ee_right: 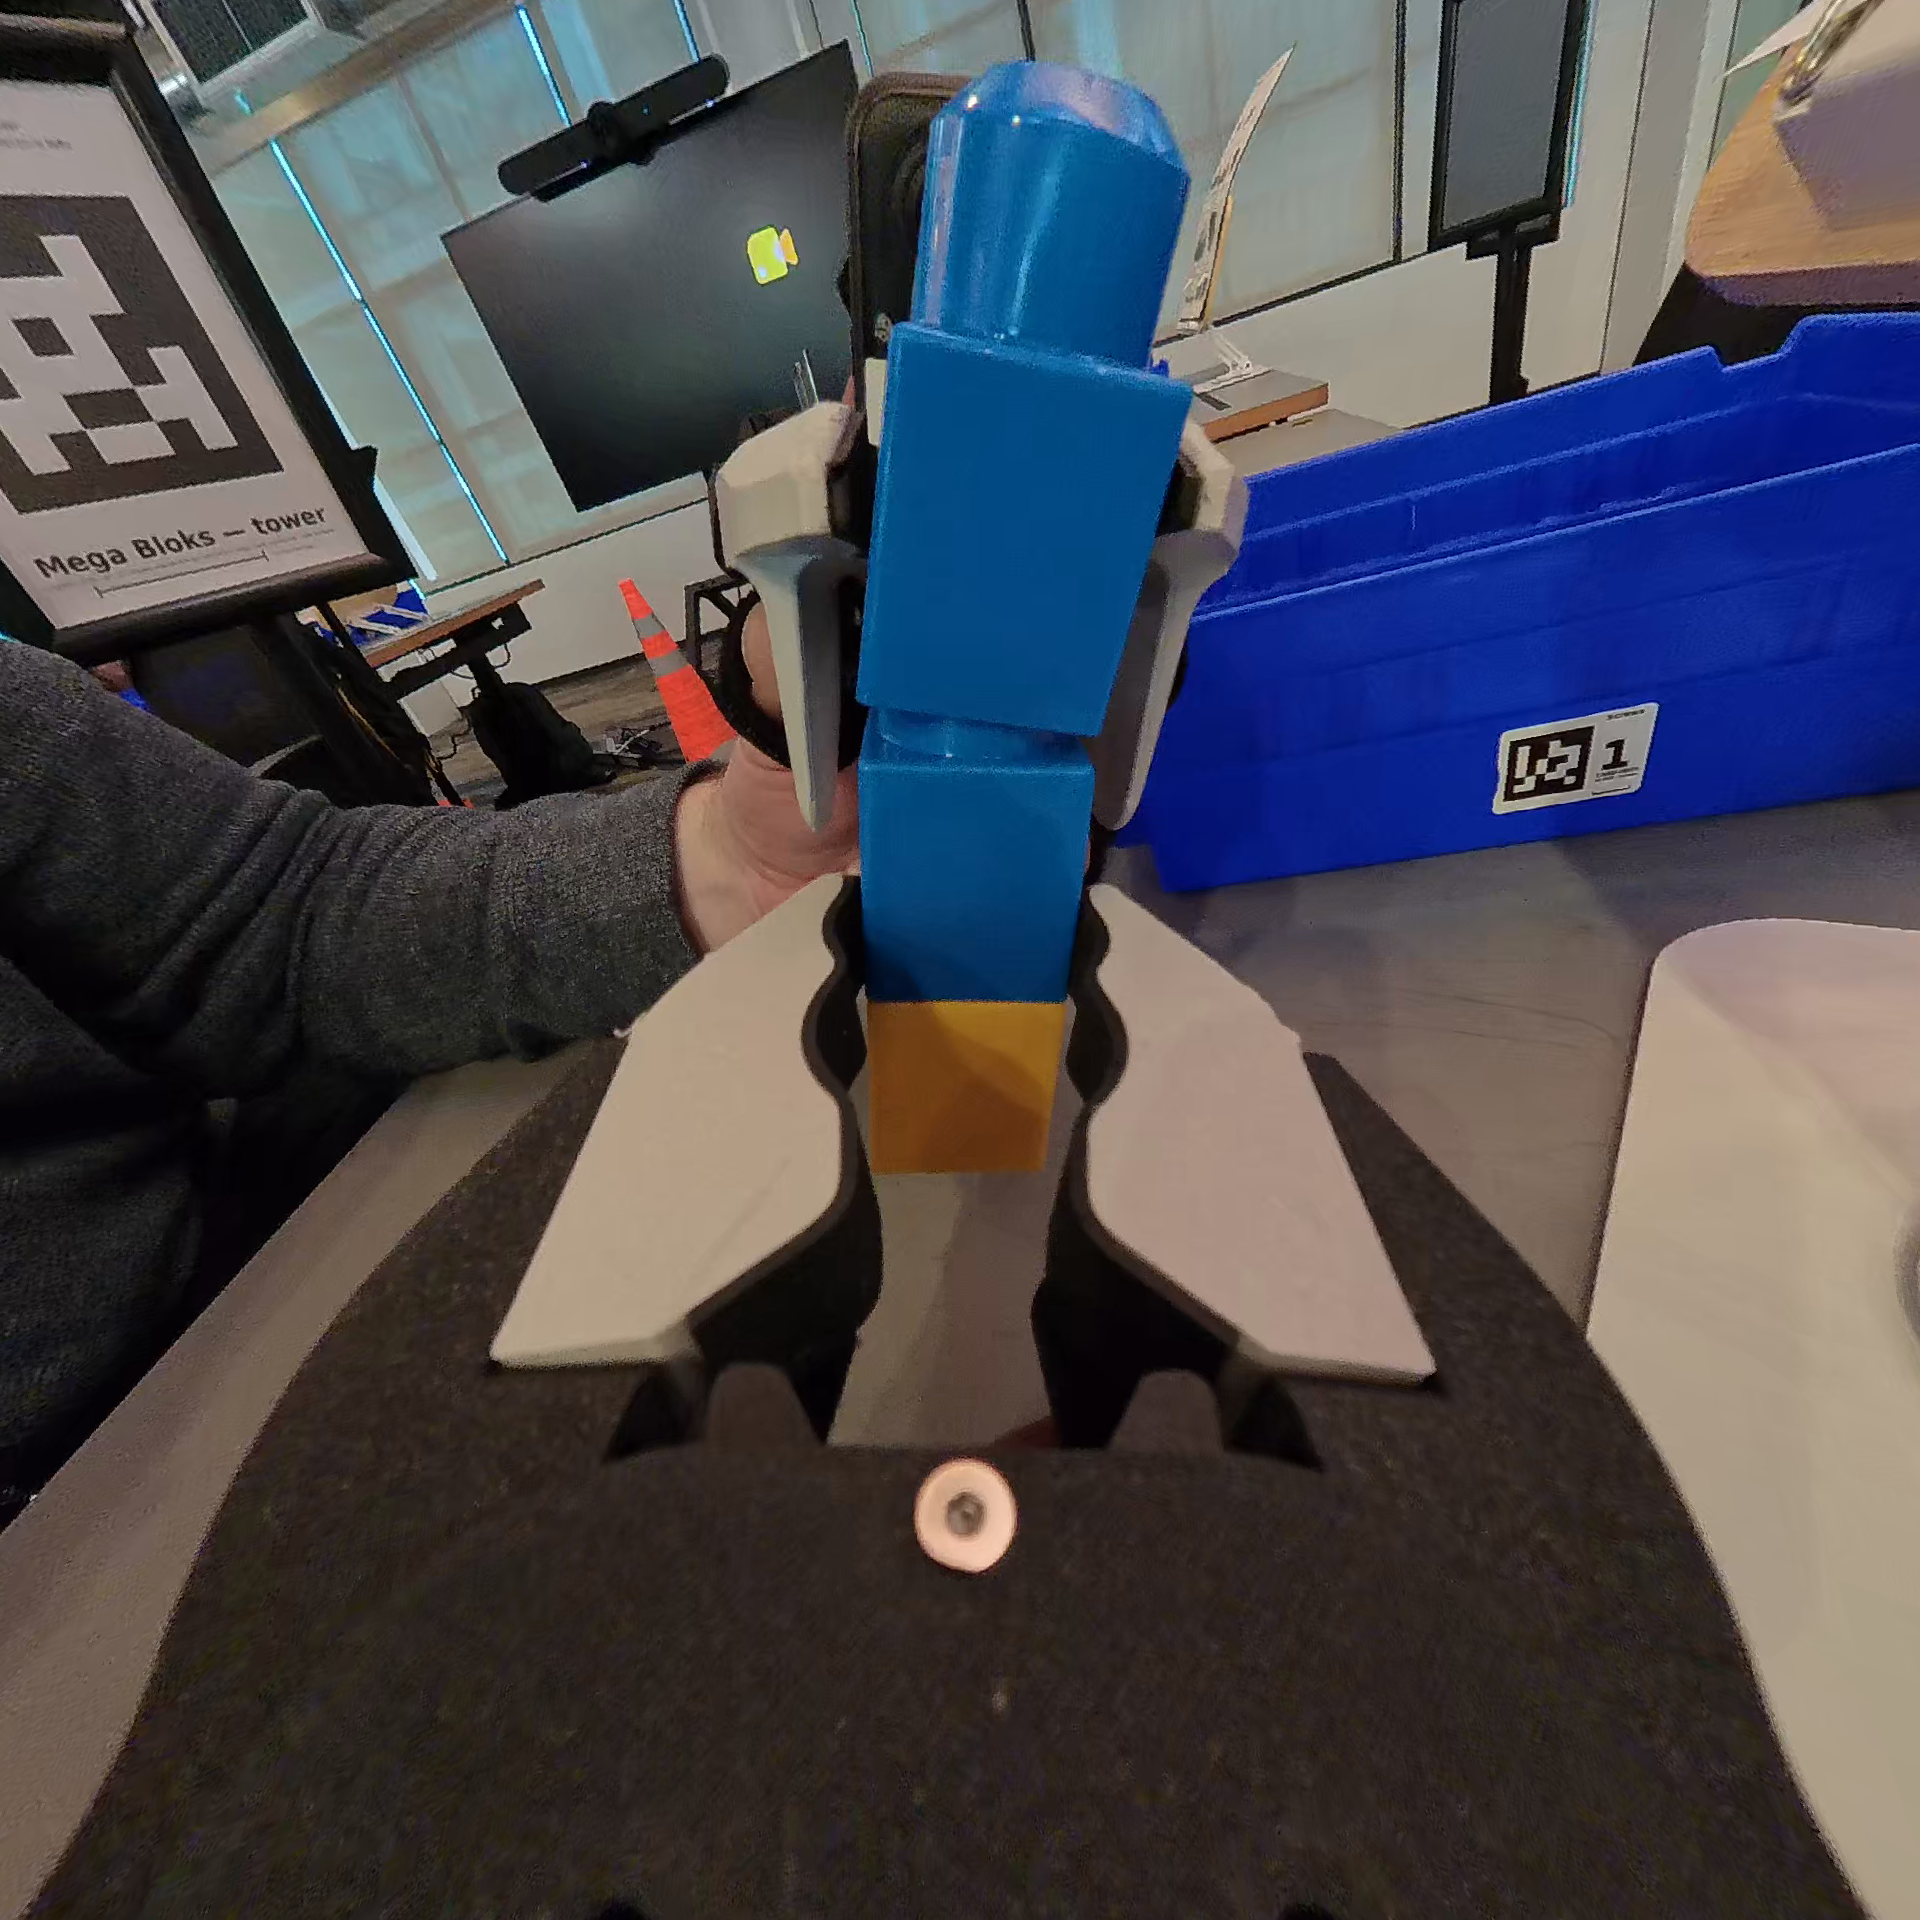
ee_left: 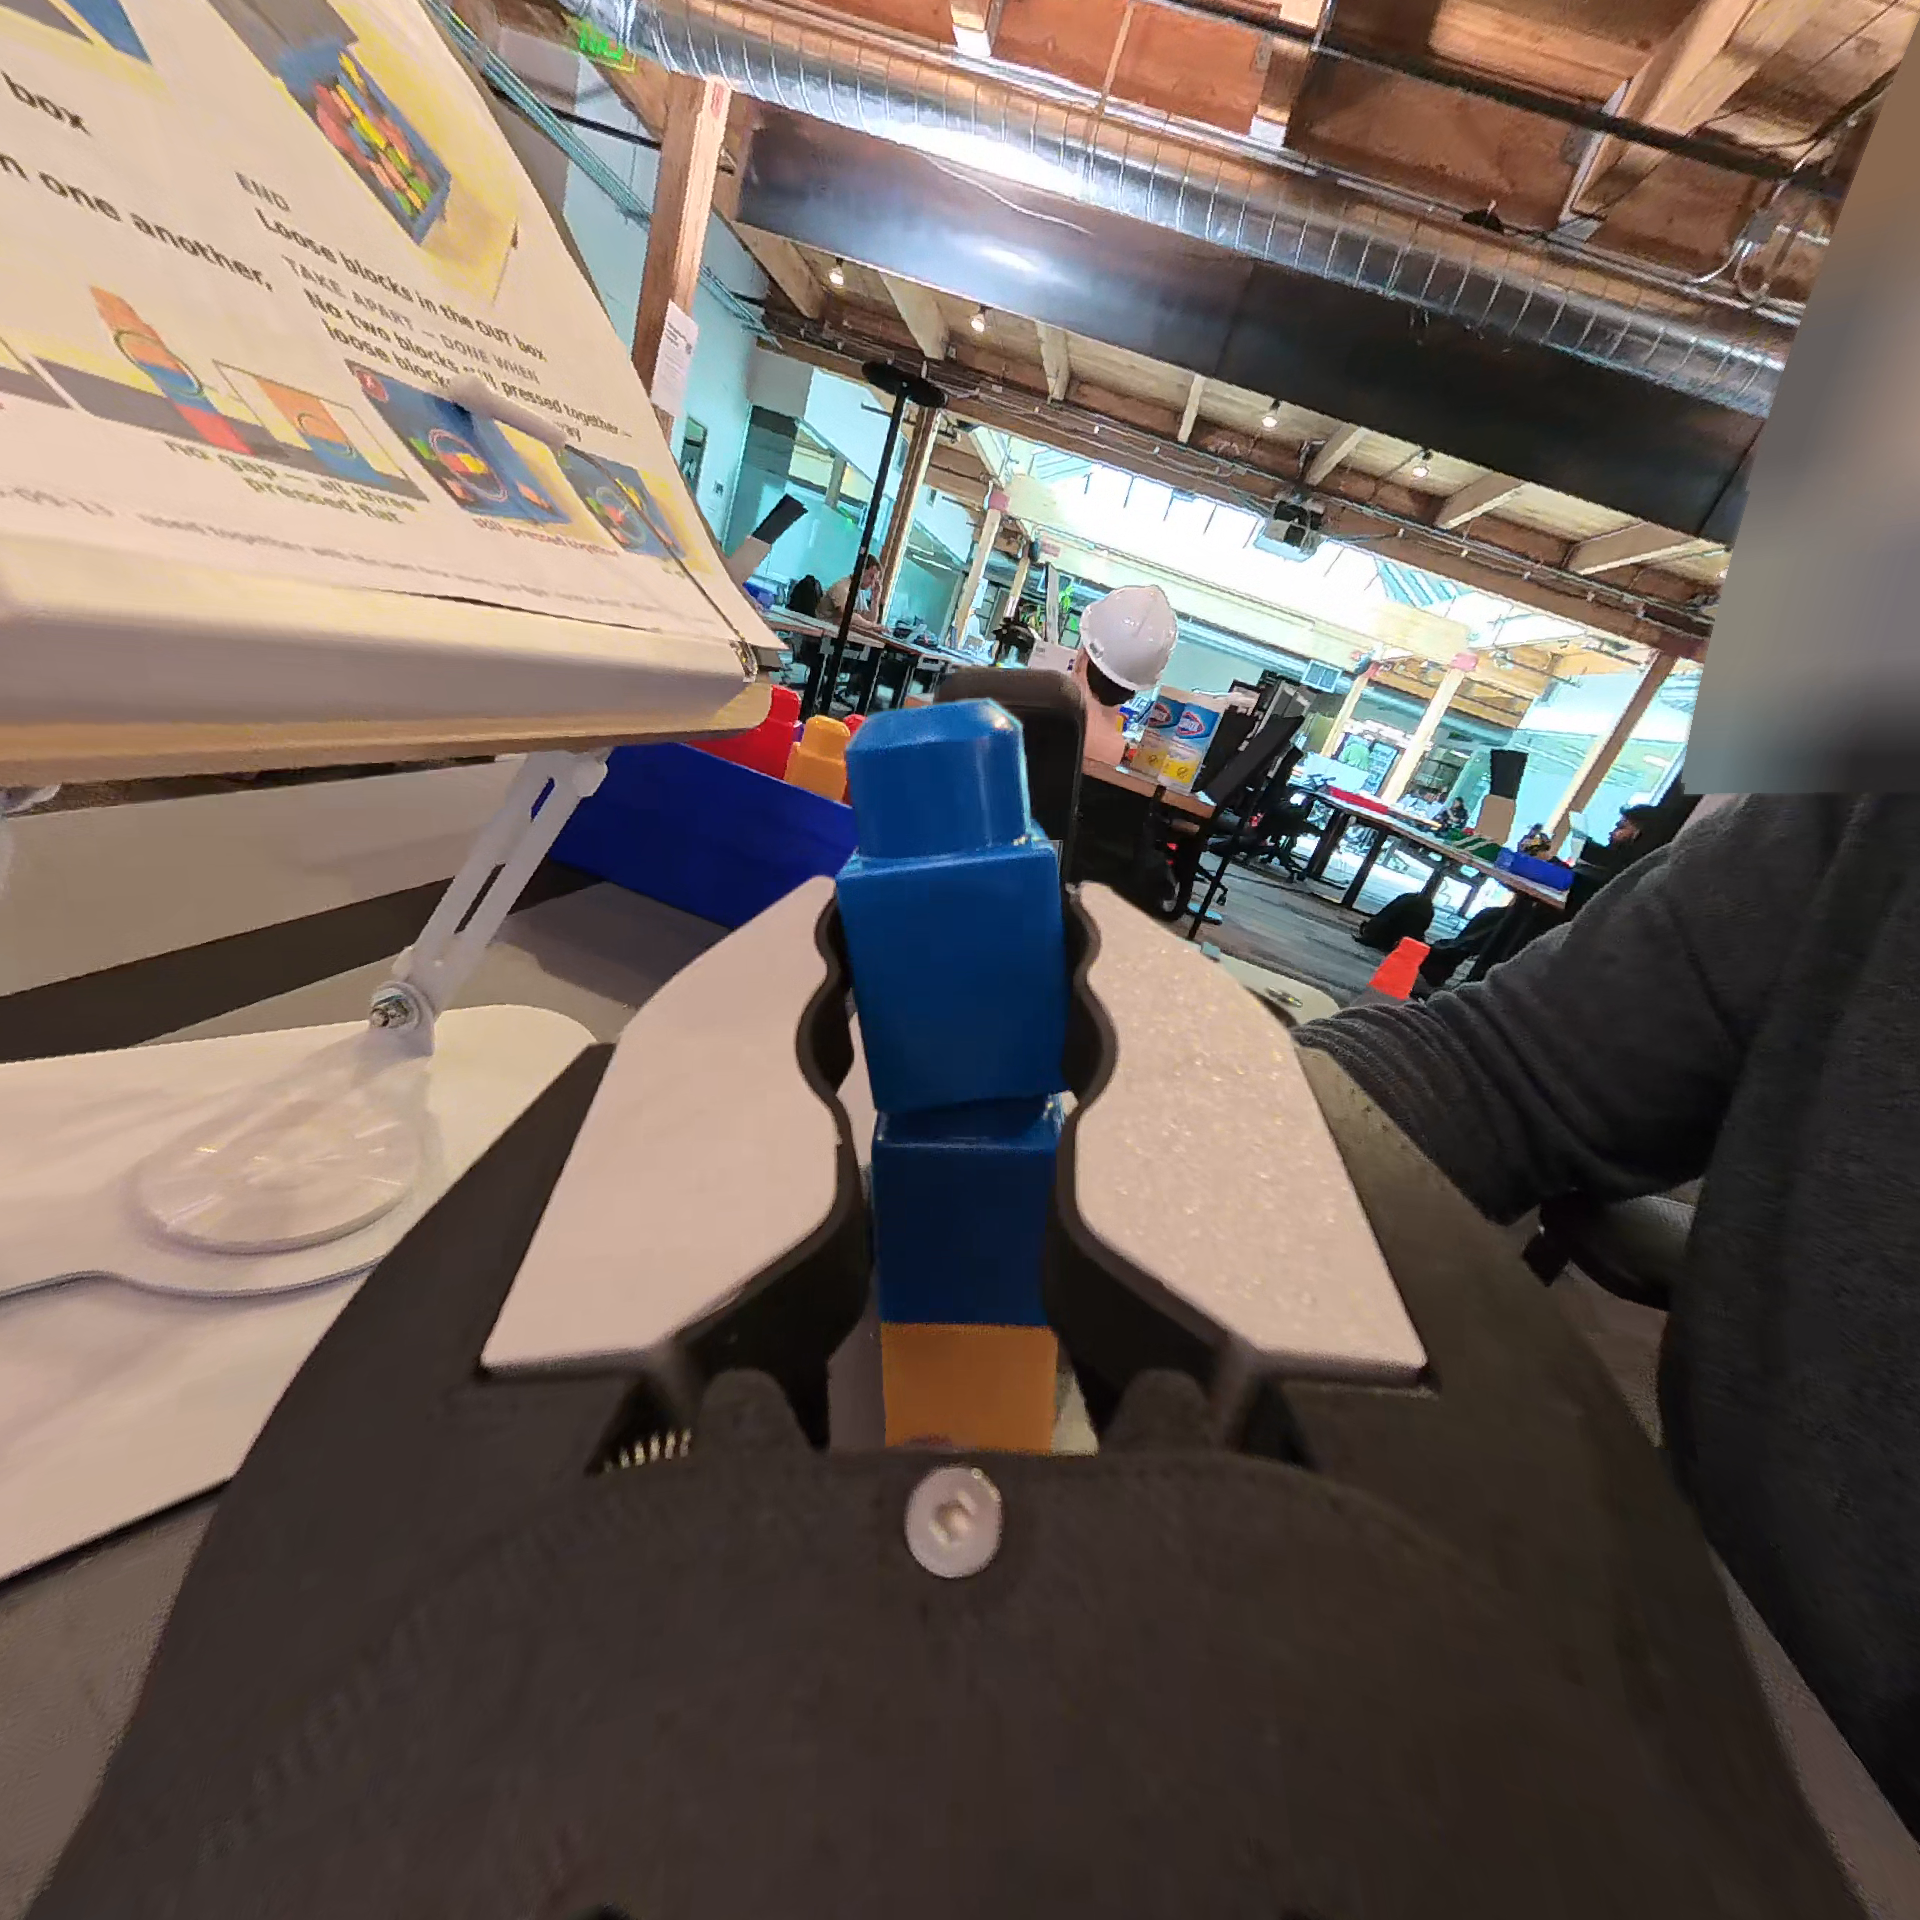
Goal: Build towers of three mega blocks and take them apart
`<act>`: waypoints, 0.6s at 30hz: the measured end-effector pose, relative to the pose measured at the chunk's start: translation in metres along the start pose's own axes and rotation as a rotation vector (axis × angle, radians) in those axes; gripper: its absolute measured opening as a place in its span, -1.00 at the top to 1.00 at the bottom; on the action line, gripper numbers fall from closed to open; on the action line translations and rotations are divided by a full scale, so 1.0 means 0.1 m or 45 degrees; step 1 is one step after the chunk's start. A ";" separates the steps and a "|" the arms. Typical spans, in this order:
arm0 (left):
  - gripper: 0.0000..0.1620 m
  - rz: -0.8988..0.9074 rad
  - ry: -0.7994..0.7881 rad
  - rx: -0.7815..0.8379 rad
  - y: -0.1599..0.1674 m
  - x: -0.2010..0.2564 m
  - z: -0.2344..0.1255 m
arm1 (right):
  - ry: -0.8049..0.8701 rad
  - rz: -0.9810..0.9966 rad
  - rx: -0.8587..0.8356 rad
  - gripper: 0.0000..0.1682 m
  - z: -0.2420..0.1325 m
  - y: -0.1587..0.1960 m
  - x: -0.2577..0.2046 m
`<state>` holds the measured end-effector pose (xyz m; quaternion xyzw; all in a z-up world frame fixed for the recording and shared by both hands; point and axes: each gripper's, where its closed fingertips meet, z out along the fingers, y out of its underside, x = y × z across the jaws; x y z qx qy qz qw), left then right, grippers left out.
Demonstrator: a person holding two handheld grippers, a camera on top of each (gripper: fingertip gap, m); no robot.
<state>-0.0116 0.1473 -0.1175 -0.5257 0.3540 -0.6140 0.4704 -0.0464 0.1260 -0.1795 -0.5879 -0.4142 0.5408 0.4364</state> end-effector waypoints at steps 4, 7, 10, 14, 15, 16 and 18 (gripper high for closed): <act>0.54 0.003 0.007 -0.002 0.01 -0.01 -0.03 | 0.007 0.001 -0.002 0.57 0.00 0.00 0.01; 0.54 0.001 0.022 0.022 0.02 0.01 -0.03 | 0.005 0.000 0.000 0.57 0.00 0.00 0.01; 0.54 0.005 0.021 0.045 0.02 0.01 -0.01 | 0.009 -0.003 -0.004 0.57 0.00 0.00 0.01; 0.54 0.045 0.005 0.040 0.05 0.01 0.01 | 0.010 -0.005 -0.006 0.58 0.00 0.01 0.01; 0.54 0.043 0.004 0.049 0.05 0.01 0.01 | 0.012 -0.002 -0.003 0.58 -0.01 0.00 0.01; 0.54 0.047 0.003 0.050 0.06 0.01 0.01 | 0.012 0.001 -0.002 0.58 -0.01 0.00 0.01; 0.54 0.059 0.001 0.034 0.08 0.00 0.00 | 0.014 0.001 -0.003 0.58 -0.01 0.01 0.01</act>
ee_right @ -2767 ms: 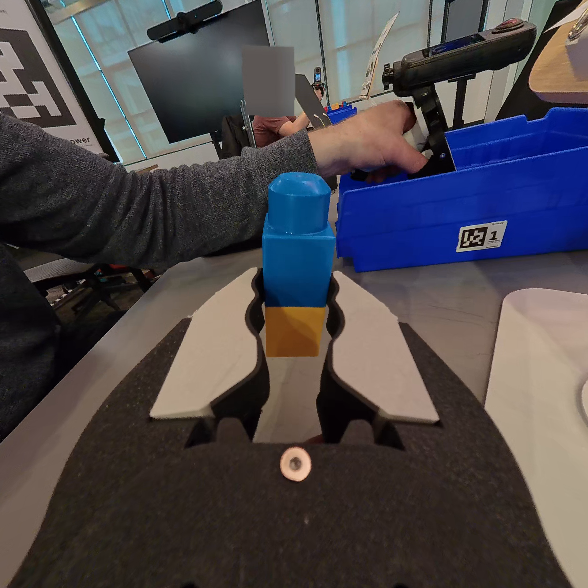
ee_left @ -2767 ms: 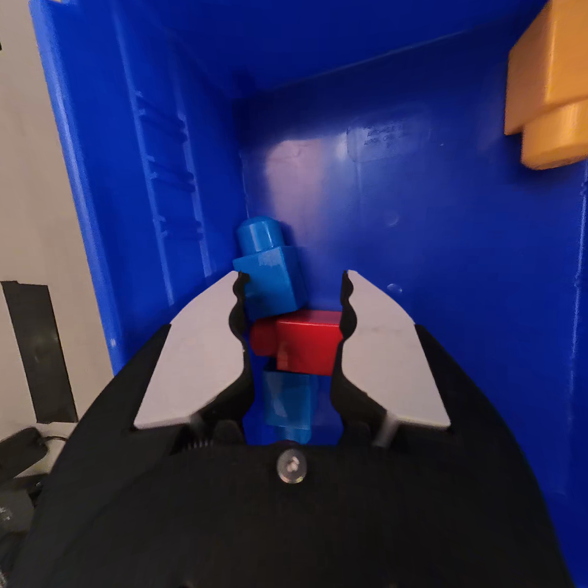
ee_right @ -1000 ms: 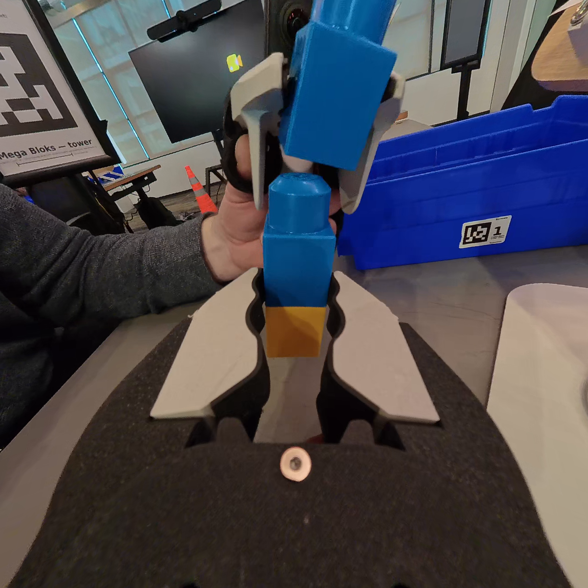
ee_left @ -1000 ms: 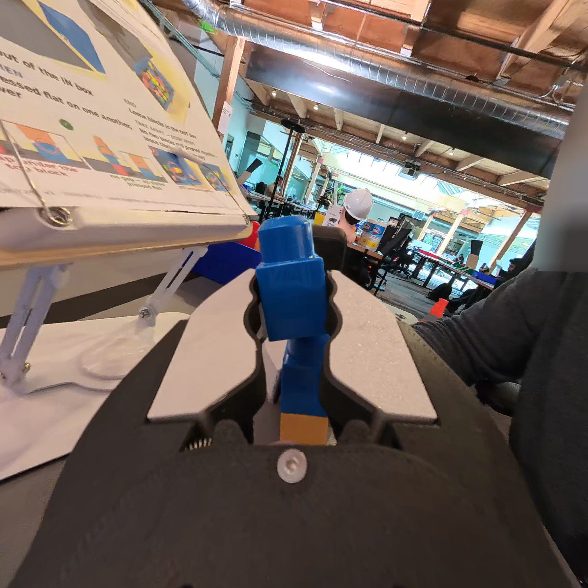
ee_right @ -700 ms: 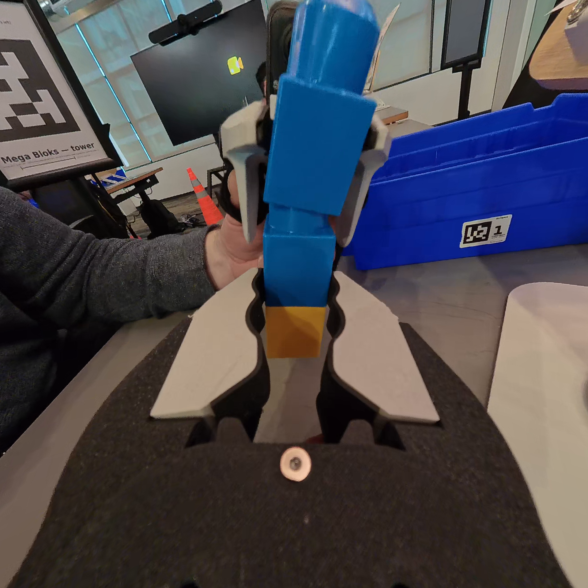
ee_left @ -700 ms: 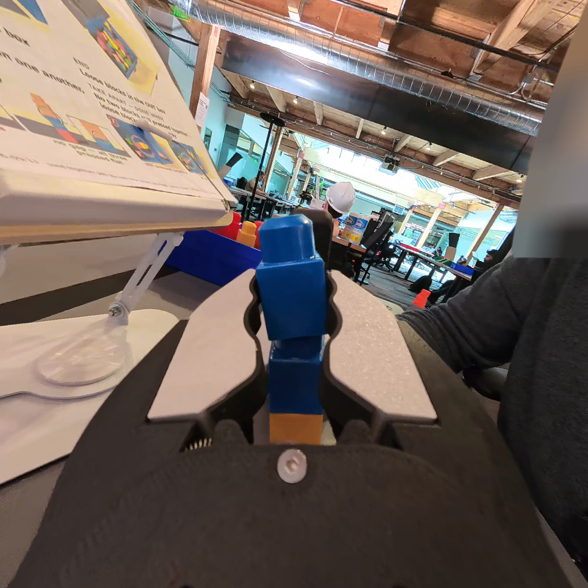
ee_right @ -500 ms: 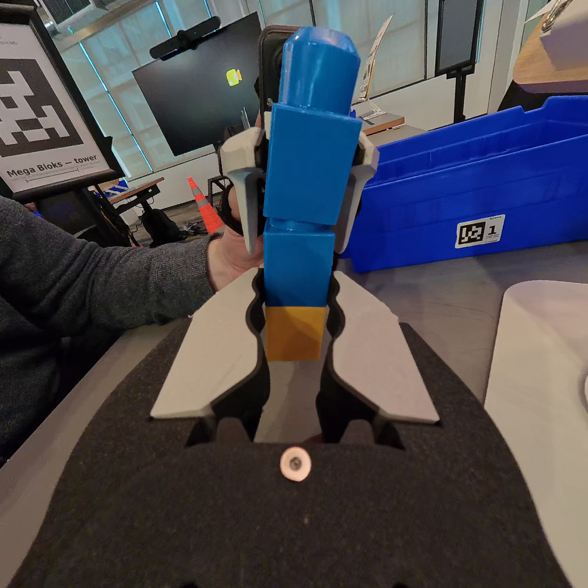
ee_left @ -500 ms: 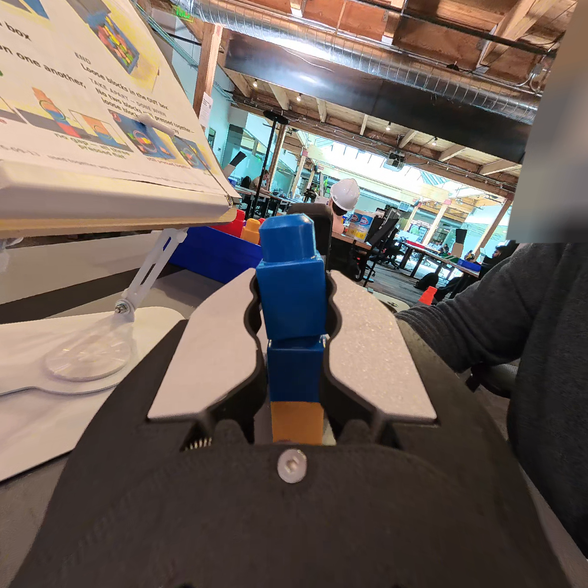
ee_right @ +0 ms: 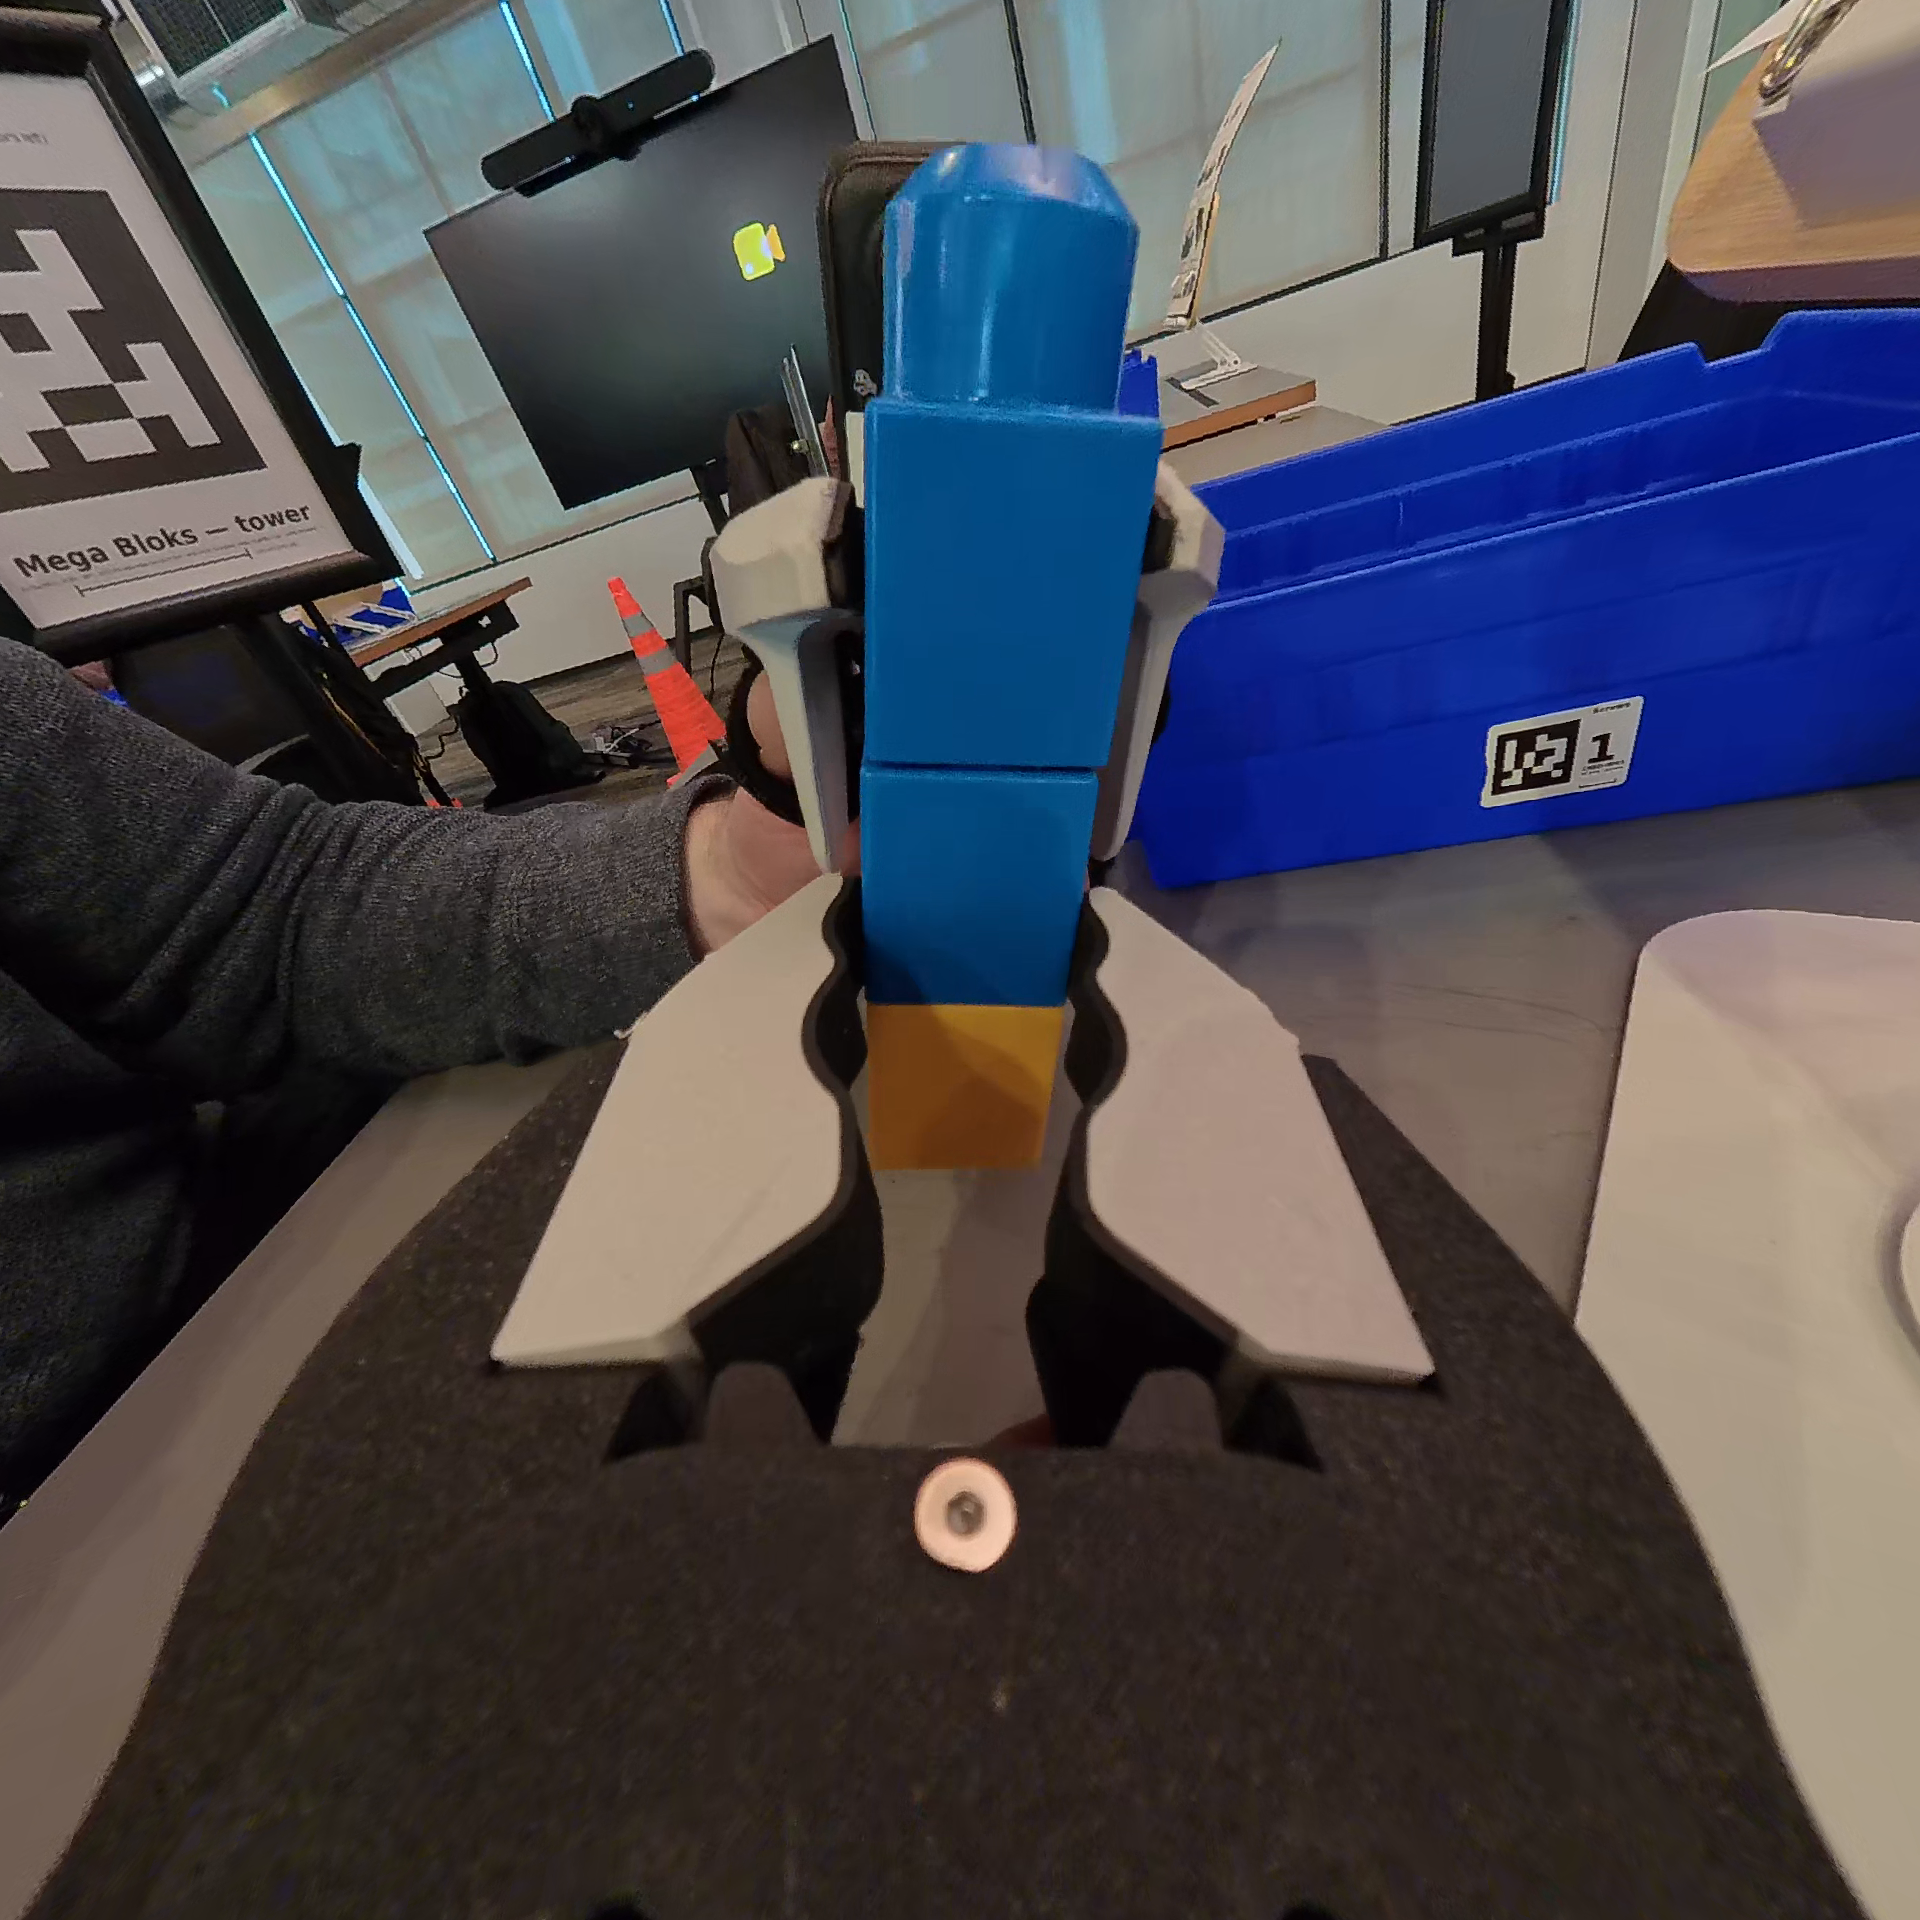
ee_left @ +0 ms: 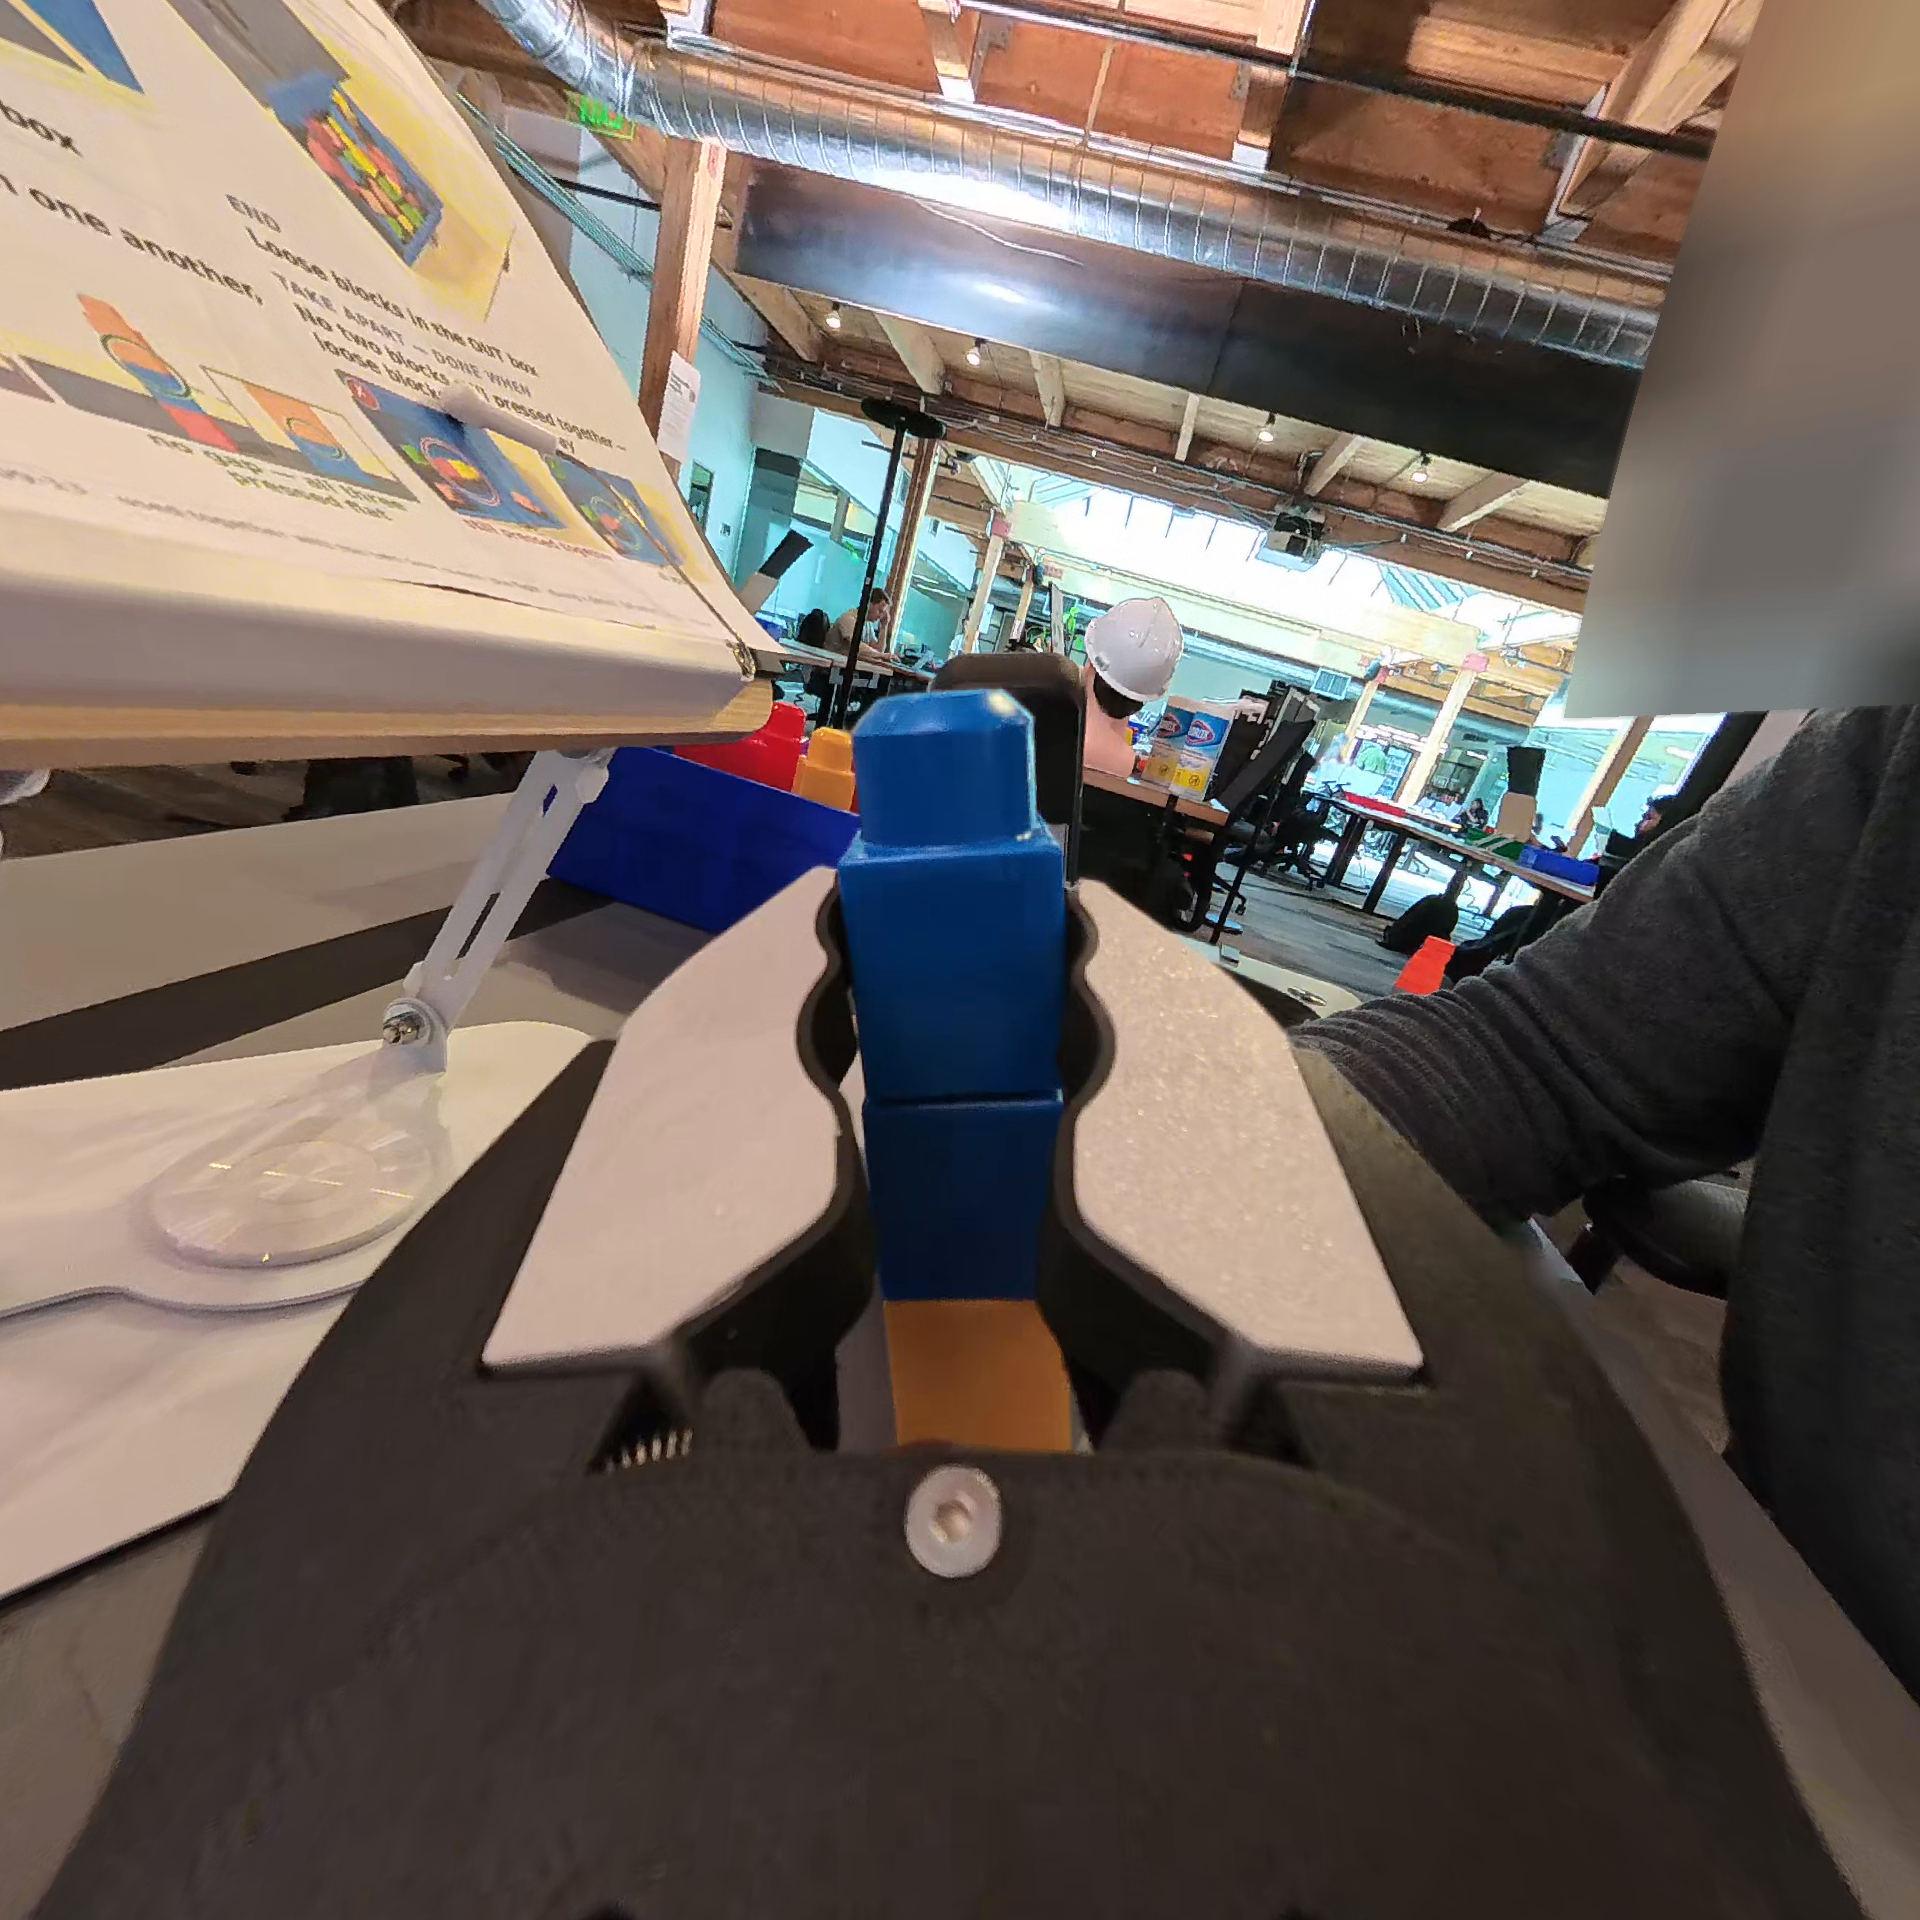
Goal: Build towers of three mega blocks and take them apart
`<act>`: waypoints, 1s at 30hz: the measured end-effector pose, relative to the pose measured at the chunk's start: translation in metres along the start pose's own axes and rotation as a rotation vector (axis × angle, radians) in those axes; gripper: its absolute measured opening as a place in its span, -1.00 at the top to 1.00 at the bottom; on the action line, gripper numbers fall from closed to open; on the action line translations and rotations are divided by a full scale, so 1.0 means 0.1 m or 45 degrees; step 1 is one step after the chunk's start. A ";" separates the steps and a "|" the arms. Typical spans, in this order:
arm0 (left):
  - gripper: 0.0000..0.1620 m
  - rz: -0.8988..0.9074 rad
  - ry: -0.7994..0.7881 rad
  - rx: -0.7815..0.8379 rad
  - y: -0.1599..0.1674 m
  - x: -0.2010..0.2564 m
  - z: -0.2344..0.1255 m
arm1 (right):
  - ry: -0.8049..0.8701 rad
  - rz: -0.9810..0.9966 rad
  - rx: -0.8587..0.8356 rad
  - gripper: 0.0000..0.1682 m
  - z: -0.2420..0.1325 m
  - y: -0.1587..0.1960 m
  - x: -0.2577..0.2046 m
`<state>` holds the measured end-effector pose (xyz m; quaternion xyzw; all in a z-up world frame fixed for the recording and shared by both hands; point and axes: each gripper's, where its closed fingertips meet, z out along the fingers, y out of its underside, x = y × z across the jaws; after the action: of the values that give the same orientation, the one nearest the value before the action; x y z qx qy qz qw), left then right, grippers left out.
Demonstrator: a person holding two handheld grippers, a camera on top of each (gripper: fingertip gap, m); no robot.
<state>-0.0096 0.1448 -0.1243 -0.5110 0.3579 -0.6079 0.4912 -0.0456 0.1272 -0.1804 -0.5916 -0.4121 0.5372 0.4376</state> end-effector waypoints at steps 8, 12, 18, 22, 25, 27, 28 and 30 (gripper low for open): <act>0.55 0.017 0.036 -0.070 0.04 0.02 -0.02 | -0.003 -0.014 -0.024 0.58 0.02 0.02 -0.01; 0.55 0.010 0.063 -0.083 0.05 0.03 -0.03 | -0.004 -0.019 -0.030 0.58 0.02 0.03 -0.02; 0.55 0.005 0.095 -0.099 0.06 0.06 -0.03 | -0.009 -0.030 -0.038 0.58 0.03 0.04 -0.03; 0.55 -0.003 0.106 -0.098 0.06 0.06 -0.04 | -0.013 -0.034 -0.039 0.58 0.03 0.04 -0.04; 0.55 -0.035 0.129 -0.113 0.06 0.07 -0.04 | -0.020 -0.031 -0.020 0.57 0.02 0.02 -0.04; 0.36 -0.048 0.085 -0.154 0.10 0.01 -0.05 | -0.020 -0.023 0.006 0.57 0.00 0.00 -0.04; 0.30 -0.061 0.081 -0.172 0.12 0.00 -0.07 | -0.017 -0.017 0.016 0.57 0.00 -0.01 -0.03; 0.30 -0.060 0.085 -0.259 0.23 0.02 -0.08 | -0.016 -0.006 0.022 0.57 -0.01 -0.02 -0.02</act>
<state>-0.0121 0.1368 -0.1468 -0.5459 0.4217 -0.5966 0.4102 -0.0450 0.1258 -0.1778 -0.5833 -0.4119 0.5434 0.4414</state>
